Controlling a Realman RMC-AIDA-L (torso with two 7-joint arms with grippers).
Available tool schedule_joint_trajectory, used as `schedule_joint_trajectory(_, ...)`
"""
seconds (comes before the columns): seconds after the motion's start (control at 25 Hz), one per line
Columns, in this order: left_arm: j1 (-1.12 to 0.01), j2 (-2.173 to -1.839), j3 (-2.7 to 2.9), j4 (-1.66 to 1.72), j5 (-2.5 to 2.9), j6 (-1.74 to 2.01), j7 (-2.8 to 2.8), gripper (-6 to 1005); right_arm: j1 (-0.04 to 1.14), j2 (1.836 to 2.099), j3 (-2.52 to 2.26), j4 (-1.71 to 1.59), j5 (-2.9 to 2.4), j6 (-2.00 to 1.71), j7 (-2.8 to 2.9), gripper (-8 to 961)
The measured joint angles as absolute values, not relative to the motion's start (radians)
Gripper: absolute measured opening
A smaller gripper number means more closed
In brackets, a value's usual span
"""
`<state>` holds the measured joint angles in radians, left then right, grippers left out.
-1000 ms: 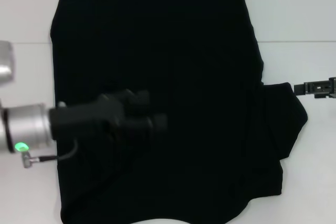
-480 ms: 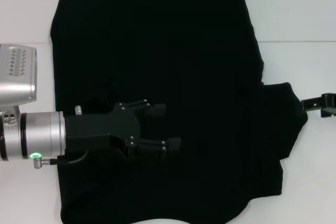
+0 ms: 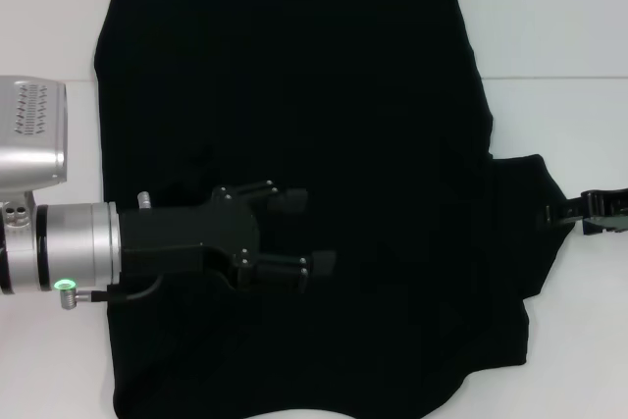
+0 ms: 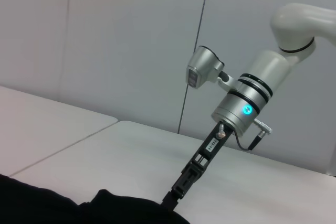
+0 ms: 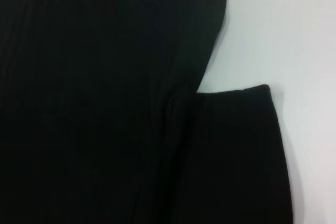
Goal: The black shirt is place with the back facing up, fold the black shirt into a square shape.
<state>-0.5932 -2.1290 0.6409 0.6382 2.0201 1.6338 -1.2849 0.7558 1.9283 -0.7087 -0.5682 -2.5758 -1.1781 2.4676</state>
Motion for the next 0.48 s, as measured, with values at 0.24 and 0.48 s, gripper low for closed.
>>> schedule_joint_trajectory(0.24, -0.594, -2.129, 0.639, 0.637, 2.02, 1.62, -1.287, 933, 0.761, 1.934, -0.709, -0.543, -2.576, -1.156, 2.468, 745)
schedule_joint_trajectory(0.48, -0.594, -2.129, 0.635, 0.638, 2.016, 1.615, -1.288, 933, 0.765, 1.939, -0.712, -0.541, -2.577, -1.148, 2.471, 719)
